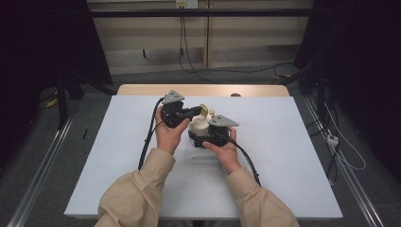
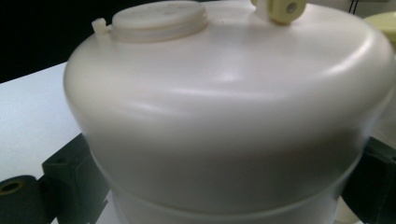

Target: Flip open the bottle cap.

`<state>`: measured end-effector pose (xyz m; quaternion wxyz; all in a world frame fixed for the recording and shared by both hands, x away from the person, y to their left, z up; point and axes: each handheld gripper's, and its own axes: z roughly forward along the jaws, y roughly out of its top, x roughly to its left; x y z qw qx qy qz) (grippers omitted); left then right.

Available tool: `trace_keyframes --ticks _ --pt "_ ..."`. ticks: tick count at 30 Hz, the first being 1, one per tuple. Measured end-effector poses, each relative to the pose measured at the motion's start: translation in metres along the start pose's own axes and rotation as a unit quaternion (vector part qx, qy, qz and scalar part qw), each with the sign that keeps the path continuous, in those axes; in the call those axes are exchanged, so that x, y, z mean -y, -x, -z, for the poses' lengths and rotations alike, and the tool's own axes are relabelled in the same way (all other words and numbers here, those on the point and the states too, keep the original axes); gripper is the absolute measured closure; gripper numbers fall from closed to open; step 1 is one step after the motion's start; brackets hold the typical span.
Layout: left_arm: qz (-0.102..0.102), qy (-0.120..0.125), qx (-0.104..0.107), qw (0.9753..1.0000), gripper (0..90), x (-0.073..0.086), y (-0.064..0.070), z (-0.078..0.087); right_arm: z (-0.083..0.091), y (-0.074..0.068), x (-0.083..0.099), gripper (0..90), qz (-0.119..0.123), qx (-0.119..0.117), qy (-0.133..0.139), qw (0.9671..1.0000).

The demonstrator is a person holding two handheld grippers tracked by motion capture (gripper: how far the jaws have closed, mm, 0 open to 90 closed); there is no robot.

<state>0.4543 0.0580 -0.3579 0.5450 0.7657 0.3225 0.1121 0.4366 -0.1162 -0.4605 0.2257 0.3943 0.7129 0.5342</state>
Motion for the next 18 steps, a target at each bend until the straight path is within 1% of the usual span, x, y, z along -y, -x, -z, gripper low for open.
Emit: trace_keyframes --ticks 8,12,16,18 --pt "0.001 0.002 0.002 1.0 90.0 0.0006 0.0015 -0.0026 0.0 0.0 0.0002 4.5 -0.001 0.0 0.0 1.0" --pt "0.004 -0.001 0.003 1.0 90.0 0.0014 0.0011 -0.0055 0.0001 -0.0002 0.0001 4.5 -0.001 0.0 -0.001 1.0" --pt "0.002 -0.002 0.006 1.0 90.0 0.0019 0.0013 -0.0067 0.0 0.0 0.0001 4.5 -0.002 0.0 0.0 1.0" --pt "0.005 -0.001 0.006 1.0 90.0 0.0021 0.001 -0.0065 0.0 0.0 0.0002 4.5 -0.002 0.0 0.0 1.0"
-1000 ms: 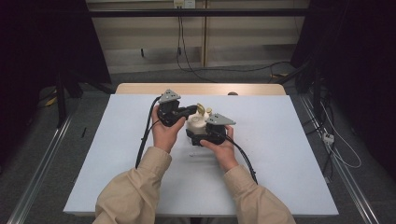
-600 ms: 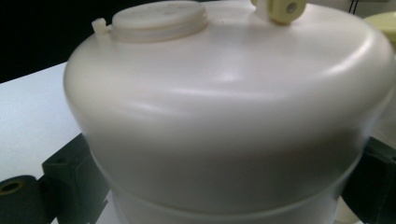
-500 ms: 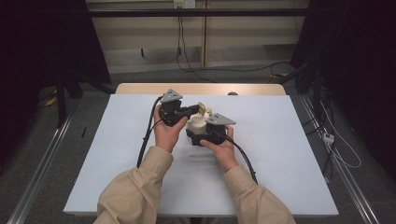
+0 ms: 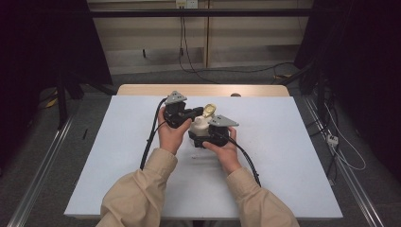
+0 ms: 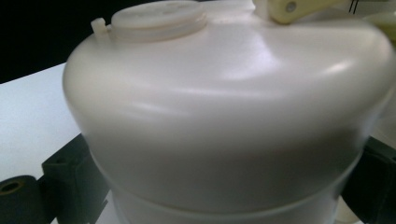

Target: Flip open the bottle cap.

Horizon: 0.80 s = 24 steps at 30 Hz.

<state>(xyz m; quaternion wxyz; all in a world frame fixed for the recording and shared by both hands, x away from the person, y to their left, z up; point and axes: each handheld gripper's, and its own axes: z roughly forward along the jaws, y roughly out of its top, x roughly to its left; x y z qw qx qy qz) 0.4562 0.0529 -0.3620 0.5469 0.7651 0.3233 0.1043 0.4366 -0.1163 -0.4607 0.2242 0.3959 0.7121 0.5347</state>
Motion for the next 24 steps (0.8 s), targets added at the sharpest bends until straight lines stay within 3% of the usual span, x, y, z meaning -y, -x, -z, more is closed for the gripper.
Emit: trace_keyframes --ticks 5,11,19,22,24 --pt "-0.009 0.006 -0.001 0.9999 90.0 0.0 -0.001 0.004 0.0 0.0 0.0 4.4 0.0 0.001 -0.002 1.0" --pt "0.008 0.013 0.007 0.9999 83.4 0.001 -0.006 0.011 0.001 -0.001 -0.002 4.1 -0.003 0.003 -0.011 0.9999" --pt "0.029 0.014 0.003 0.9995 56.0 0.012 -0.017 0.02 0.002 0.001 -0.001 2.8 -0.024 -0.001 -0.019 0.9995" --pt "0.036 0.017 -0.011 0.9991 34.5 0.018 -0.02 0.026 0.003 0.001 -0.001 2.4 -0.032 0.0 -0.028 0.9991" --pt "0.037 0.017 -0.017 0.9991 31.5 0.022 -0.023 0.031 0.005 0.001 -0.001 2.3 -0.037 0.001 -0.031 0.9988"
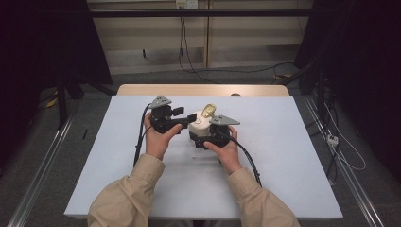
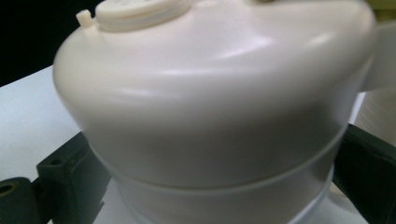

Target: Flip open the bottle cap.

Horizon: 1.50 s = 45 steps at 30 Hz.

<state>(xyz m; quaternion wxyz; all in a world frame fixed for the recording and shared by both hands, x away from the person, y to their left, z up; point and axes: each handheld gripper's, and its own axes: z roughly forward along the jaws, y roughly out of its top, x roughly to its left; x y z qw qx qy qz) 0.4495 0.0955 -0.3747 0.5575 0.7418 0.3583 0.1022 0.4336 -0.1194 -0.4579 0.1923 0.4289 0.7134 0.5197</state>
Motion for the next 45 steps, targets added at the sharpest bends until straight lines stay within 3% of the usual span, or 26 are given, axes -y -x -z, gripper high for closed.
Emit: trace_keyframes --ticks 5,8,11,19,27,33,37,45 --pt "-0.004 -0.015 -0.015 0.9998 18.1 0.011 -0.005 0.012 0.006 0.001 0.001 3.3 -0.002 -0.004 -0.011 0.9999" --pt "-0.011 -0.018 -0.007 0.9997 16.1 0.018 -0.007 0.02 0.013 0.0 0.002 4.3 0.008 -0.003 -0.029 0.9995" --pt "-0.013 -0.014 -0.003 0.9998 13.5 0.023 -0.008 0.028 0.02 0.001 0.006 4.2 0.009 -0.003 -0.023 0.9997" --pt "-0.018 -0.013 0.004 0.9998 10.5 0.036 -0.012 0.045 0.036 0.004 0.009 6.2 0.008 -0.005 -0.015 0.9998" --pt "-0.013 -0.013 -0.004 0.9998 8.4 0.054 -0.024 0.059 0.059 0.003 0.01 7.3 0.016 -0.005 -0.005 0.9998" --pt "-0.027 -0.014 -0.012 0.9995 7.4 0.064 -0.029 0.069 0.074 0.006 0.012 6.6 0.015 -0.007 0.004 0.9999" --pt "-0.012 -0.015 -0.008 0.9998 7.4 0.07 -0.034 0.074 0.084 0.008 0.016 6.1 0.017 -0.007 0.003 0.9998" --pt "-0.02 -0.017 -0.008 0.9996 7.1 0.076 -0.035 0.083 0.101 0.009 0.022 5.2 0.021 -0.011 0.005 0.9997"
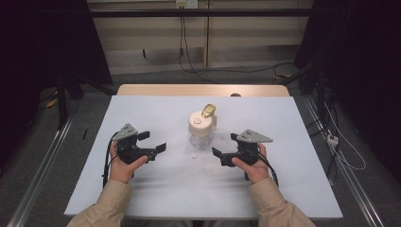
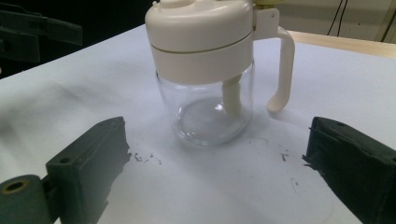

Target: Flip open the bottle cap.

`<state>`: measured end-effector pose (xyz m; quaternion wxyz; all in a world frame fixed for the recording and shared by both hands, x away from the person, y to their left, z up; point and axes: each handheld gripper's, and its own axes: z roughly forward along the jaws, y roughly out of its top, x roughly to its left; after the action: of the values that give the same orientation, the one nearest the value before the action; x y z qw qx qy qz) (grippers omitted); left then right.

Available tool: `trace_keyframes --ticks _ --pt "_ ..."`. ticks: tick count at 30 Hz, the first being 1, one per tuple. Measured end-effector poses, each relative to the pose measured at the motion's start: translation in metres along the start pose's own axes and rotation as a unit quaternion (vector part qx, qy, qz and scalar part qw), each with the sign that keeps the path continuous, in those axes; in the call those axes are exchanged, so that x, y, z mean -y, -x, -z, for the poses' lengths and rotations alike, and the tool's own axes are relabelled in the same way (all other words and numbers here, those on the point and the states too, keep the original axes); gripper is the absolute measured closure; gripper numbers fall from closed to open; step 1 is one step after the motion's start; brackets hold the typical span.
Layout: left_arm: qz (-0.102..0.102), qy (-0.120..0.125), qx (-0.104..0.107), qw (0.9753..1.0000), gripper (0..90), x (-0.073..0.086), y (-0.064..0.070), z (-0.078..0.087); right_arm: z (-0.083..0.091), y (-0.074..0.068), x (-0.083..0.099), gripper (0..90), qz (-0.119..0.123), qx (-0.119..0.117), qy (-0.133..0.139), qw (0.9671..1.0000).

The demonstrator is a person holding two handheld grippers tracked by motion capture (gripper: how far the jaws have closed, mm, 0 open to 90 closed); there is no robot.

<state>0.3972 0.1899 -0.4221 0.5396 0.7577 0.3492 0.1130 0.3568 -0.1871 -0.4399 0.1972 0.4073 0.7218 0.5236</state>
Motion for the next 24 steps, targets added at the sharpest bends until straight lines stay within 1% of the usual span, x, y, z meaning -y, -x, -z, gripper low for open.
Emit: trace_keyframes --ticks 3,5,7,9,11,13,15,17,18,20,21,24 --pt "-0.004 0.006 0.001 1.0 7.0 0.001 0.002 0.004 0.005 0.001 0.002 5.3 0.004 0.003 0.0 1.0" --pt "-0.003 0.008 0.003 1.0 7.0 0.003 0.001 0.007 0.009 0.002 0.003 5.3 0.005 0.006 0.0 1.0" --pt "-0.003 0.004 0.001 1.0 7.0 0.005 0.001 0.01 0.013 0.004 0.005 5.0 0.005 0.006 -0.001 1.0" --pt "0.002 0.006 0.002 1.0 6.8 0.007 -0.001 0.013 0.016 0.005 0.006 2.8 0.003 0.007 -0.004 1.0" --pt "0.003 0.005 0.002 1.0 6.8 0.008 -0.001 0.014 0.02 0.006 0.007 3.0 0.007 0.005 -0.004 1.0" --pt "0.002 0.006 0.002 1.0 6.7 0.01 -0.002 0.017 0.024 0.007 0.008 3.0 0.004 0.003 -0.001 1.0" --pt "0.0 0.004 0.0 1.0 6.7 0.011 -0.002 0.018 0.027 0.006 0.008 3.0 0.006 0.001 0.001 1.0" --pt "0.004 0.003 -0.001 1.0 6.7 0.012 -0.003 0.019 0.031 0.005 0.009 3.0 0.01 0.001 0.001 0.9999" --pt "0.004 -0.002 -0.005 1.0 6.7 0.014 -0.004 0.021 0.032 0.004 0.009 3.0 0.014 0.001 0.004 0.9999" --pt "0.005 -0.001 -0.005 1.0 6.7 0.015 -0.004 0.021 0.034 0.004 0.009 3.0 0.016 0.001 0.003 0.9999" --pt "0.005 -0.001 -0.004 1.0 6.3 0.015 -0.005 0.022 0.036 0.004 0.011 3.0 0.014 -0.002 0.004 0.9999" --pt "0.006 -0.001 -0.004 1.0 5.8 0.015 -0.004 0.025 0.039 0.006 0.013 3.2 0.021 0.002 -0.001 0.9998"
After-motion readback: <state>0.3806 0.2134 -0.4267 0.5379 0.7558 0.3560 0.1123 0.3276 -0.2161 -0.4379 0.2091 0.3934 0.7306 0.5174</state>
